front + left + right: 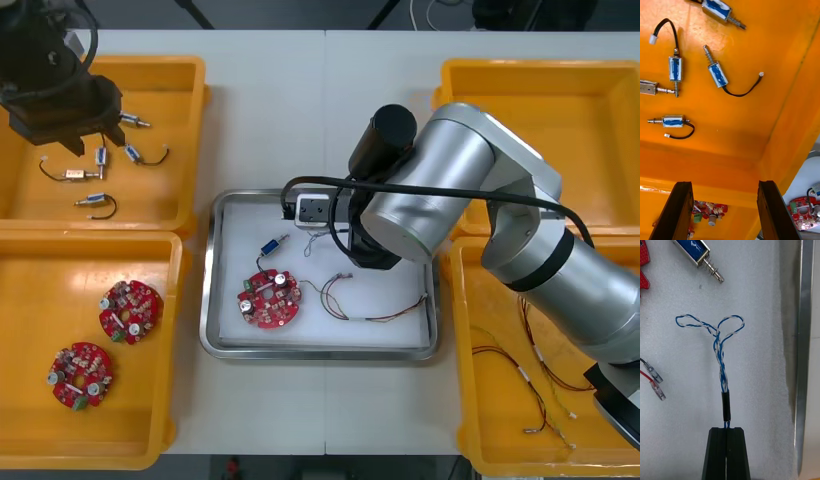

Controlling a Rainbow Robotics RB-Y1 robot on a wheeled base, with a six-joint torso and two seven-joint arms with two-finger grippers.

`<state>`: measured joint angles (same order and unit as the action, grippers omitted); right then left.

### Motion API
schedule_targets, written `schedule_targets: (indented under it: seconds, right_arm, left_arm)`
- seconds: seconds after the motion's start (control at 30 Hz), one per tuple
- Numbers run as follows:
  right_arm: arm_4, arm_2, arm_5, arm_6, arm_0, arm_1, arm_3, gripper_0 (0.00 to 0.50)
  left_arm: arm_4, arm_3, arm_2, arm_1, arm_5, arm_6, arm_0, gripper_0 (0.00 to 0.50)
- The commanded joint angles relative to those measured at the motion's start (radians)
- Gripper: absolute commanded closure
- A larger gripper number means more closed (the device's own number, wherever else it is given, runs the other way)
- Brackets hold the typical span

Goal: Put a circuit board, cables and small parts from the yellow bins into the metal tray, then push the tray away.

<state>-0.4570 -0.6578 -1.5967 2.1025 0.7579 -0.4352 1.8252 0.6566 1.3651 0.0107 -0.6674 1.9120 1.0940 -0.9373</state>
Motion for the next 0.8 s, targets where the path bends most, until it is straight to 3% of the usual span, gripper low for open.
schedule_targets:
  seconds: [0.03,0.37,0.43,0.47,0.5,0.57,0.8]
  right_arm:
    - [0.003,-0.023,0.046,0.050,0.034,0.024,-0.043,0.500]
    - [-0.031,-0.032,0.101,0.065,0.028,0.021,-0.129,0.500]
    - [-0.031,-0.032,0.100,0.062,0.026,0.018,-0.129,0.473]
    - [-0.029,-0.032,0.100,0.057,0.028,0.015,-0.129,0.398]
    - [-0.029,-0.031,0.100,0.054,0.028,0.013,-0.129,0.220]
    - [-0.032,-0.025,0.100,0.053,0.028,0.012,-0.121,0.000]
    - [-0.043,0.024,0.018,0.039,0.026,0.010,-0.064,0.000]
  left_arm:
    - [-0.025,-0.064,-0.037,-0.040,-0.005,0.064,-0.092,0.000]
    - [-0.094,-0.192,-0.129,-0.040,-0.067,0.027,-0.112,0.000]
    - [-0.126,-0.208,-0.138,-0.040,-0.074,0.018,-0.112,0.000]
    - [-0.144,-0.222,-0.141,-0.040,-0.080,0.010,-0.112,0.000]
    - [-0.160,-0.242,-0.147,-0.040,-0.093,-0.006,-0.112,0.000]
    - [-0.167,-0.271,-0.152,-0.040,-0.117,-0.031,-0.112,0.000]
    - [-0.196,-0.380,-0.152,-0.040,-0.246,-0.112,-0.110,0.000]
